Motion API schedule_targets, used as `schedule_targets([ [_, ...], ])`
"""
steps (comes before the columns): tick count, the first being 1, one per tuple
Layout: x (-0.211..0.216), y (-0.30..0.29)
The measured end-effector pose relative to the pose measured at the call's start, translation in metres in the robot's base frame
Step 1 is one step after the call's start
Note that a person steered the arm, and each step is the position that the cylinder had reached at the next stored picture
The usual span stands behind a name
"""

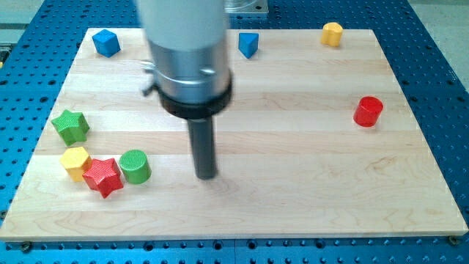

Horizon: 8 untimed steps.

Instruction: Move the yellow hexagon vertically below to the yellow heart

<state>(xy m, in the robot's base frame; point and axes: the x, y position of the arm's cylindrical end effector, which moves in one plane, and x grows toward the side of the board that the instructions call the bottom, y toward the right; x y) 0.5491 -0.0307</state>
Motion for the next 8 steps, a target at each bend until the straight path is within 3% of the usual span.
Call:
schedule_targets([
  [1,0.068,-0.141],
  [2,0.063,-0.200],
  [4,-0.022,-0.203],
  [5,-0.058,-0.142],
  [6,-0.095,-0.042],
  [7,-0.099,-0.013],
  [8,-0.152,0.085],
])
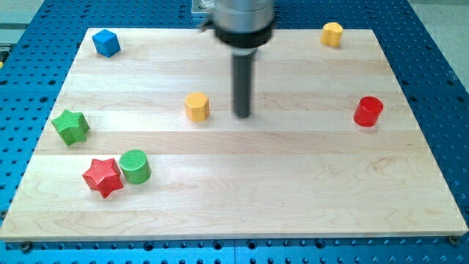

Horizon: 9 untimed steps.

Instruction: Move the yellow hexagon vertically below to the yellow heart

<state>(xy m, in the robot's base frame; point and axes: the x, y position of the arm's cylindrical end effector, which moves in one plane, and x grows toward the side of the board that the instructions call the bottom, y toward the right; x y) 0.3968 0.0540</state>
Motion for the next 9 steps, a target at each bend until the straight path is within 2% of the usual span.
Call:
schedule_targets([
  [1,-0.027,0.126],
  [2,-0.018,0.244],
  [3,0.039,0.217],
  [4,0.048,0.097],
  [5,0.032,0.102],
  [6,0.001,0.081],
  [7,0.055,-0.030],
  [8,0.065,-0.123],
  [9,0.050,-0.191],
])
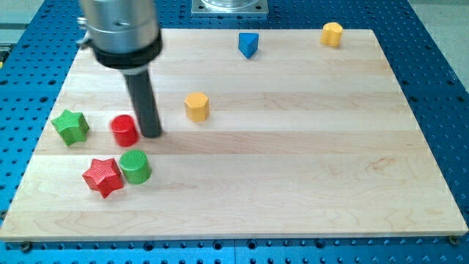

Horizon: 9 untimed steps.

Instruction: Move the yellow hexagon vertically below to the yellow heart

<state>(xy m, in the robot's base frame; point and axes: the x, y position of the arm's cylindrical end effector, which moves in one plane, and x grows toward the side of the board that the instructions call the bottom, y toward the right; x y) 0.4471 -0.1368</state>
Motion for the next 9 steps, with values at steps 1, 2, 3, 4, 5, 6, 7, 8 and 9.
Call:
schedule_targets([
  [1,-0.044,0.062],
  [2,-0.037,0.158],
  [3,-0.018,0.242],
  [4,0.001,0.183],
  [5,0.043,0.211],
  [6,0.023,0.279],
  [7,0.027,0.257],
  [8,0.019,0.210],
  [9,0.009,0.270],
])
